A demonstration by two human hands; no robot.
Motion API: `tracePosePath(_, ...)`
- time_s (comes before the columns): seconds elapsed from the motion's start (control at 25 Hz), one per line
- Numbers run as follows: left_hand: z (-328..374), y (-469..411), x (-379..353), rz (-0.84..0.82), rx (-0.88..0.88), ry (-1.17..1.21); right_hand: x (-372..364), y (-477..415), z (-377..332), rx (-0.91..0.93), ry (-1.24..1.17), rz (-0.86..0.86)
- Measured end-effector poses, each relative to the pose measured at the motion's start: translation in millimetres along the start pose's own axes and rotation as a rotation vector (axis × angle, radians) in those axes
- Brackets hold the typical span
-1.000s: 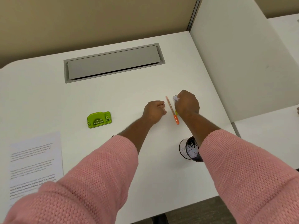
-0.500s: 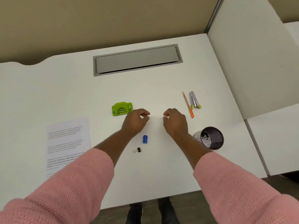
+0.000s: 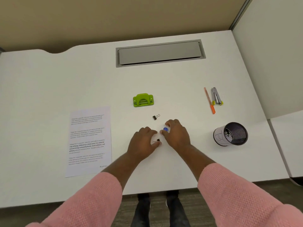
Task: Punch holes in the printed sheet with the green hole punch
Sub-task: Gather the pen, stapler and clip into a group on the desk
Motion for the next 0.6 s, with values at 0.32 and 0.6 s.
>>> tracePosePath(0.32, -3.5, 3.8, -18.5, -0.022, -0.092, -0.064, -18.1, -2.9, -9.8, 0.101, 0.120, -0.018)
tracePosePath(0.6, 1.9, -14.9, -6.9, -0.035, 0.082, 0.075, -0.5, -11.2, -7.6, 0.034, 0.062, 0.028)
Point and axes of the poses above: each hand's wrist, its own y-axis away from the middle knuckle, its own x-axis out of the back of the hand, z = x × y, the point moved 5 cm from there along -y, towards the middle knuckle, and after that the axes turned 10 degrees about x, right-handed, at the moved point
